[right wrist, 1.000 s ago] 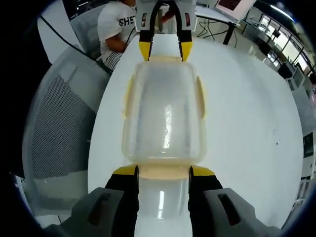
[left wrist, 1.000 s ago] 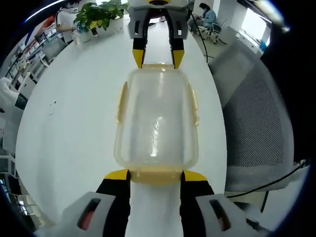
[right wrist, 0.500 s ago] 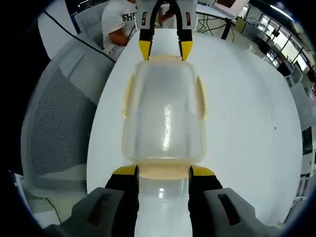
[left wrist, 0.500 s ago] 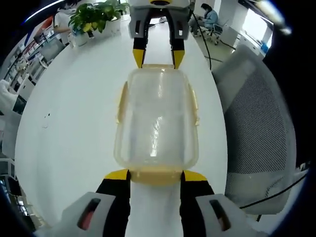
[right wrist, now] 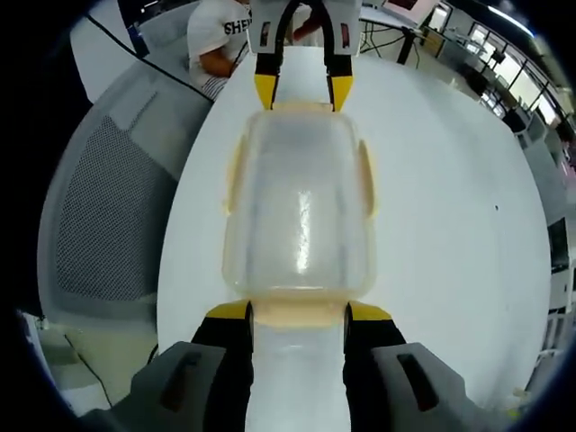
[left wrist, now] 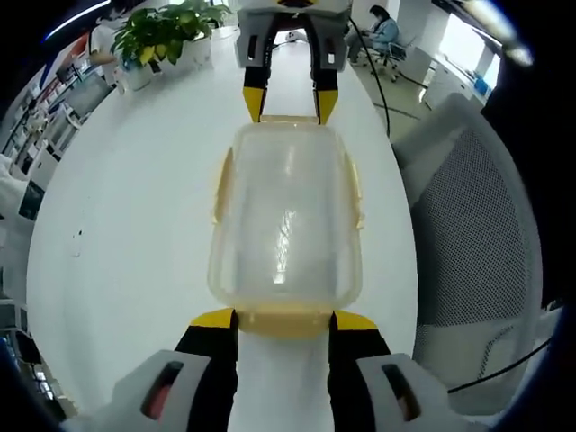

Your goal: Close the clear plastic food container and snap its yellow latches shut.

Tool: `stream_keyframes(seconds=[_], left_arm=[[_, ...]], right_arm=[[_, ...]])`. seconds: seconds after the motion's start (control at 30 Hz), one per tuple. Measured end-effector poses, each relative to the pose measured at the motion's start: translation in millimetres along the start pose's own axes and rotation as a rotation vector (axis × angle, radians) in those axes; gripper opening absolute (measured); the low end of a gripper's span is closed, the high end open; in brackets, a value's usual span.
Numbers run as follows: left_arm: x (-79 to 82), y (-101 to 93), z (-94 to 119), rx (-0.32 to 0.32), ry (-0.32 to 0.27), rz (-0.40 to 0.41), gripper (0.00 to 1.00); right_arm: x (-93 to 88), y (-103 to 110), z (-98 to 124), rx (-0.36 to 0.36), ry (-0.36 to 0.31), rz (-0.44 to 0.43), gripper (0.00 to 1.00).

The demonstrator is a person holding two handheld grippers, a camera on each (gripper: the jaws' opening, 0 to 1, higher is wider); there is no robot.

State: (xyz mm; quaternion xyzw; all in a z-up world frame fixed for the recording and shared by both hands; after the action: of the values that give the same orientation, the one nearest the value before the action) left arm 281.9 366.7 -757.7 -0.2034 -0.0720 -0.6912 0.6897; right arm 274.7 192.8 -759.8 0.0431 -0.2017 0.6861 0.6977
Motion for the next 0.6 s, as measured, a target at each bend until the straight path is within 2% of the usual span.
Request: stream_keyframes(seconds=[0.33,0.6], left_arm=[[27.2,2.4,-15,-0.013,-0.014,-0.015,0.34],[30.5,5.3,-19,-0.011,-0.01,-0.017,0.34]], right_arm=[[-30.6,0,8,-0.005,0.014,-0.01,0.35],[-35.3,-2,7,-0.008,0.018,-0.015,0.35]])
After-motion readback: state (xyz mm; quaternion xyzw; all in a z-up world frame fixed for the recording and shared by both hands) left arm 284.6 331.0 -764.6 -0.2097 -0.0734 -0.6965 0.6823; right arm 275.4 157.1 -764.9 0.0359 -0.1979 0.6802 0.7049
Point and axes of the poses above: the point that each gripper's makers call its tool centre point, and the gripper's own axes: z roughly backward along the fingers, y roughly to its left, x roughly out of its top, the point moved 2 cm from there along z, roughly backward along the fingers, and after that the axes turned 13 degrees about -x, right-handed, at the moved point
